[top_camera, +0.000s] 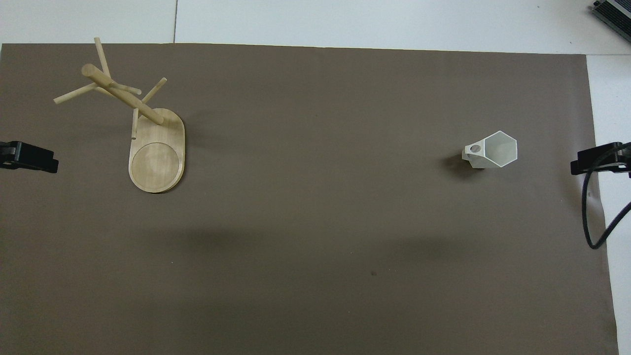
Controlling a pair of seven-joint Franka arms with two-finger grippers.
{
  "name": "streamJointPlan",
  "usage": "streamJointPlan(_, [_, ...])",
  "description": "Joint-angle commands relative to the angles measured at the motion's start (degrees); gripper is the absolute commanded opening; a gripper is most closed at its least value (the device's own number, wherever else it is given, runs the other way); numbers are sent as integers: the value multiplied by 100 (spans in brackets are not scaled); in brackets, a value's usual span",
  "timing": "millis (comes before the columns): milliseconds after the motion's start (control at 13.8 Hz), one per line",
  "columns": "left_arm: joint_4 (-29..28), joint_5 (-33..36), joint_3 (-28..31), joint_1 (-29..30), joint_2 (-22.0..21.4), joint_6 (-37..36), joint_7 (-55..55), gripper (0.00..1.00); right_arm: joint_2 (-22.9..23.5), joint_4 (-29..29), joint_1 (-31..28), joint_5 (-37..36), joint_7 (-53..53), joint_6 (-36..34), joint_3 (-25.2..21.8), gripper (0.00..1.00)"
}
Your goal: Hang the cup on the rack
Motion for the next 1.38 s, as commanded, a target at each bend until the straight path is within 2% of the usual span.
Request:
streamJointPlan(0, [-61, -32, 40, -84, -86, -102, -42, 100, -29, -19, -16, -40, -12, 78, 20, 100])
streamJointPlan(218, [-166, -32, 41, -23, -156, -242, -50, 100, -29, -19, -25, -40, -12, 78, 20, 100])
streamJointPlan(726, [44, -146, 128, -5, -174, -400, -33, 100, -46, -54, -25, -48, -21, 78, -6, 100])
streamJointPlan(871, [44, -147, 50, -14, -296, -471, -50, 100, -46, -63, -25, -40, -38, 95, -15, 100])
streamJointPlan(1306, [-35, -138, 58, -5, -393, -480, -33, 100, -152, -519, -25, -40, -47, 789, -24, 100])
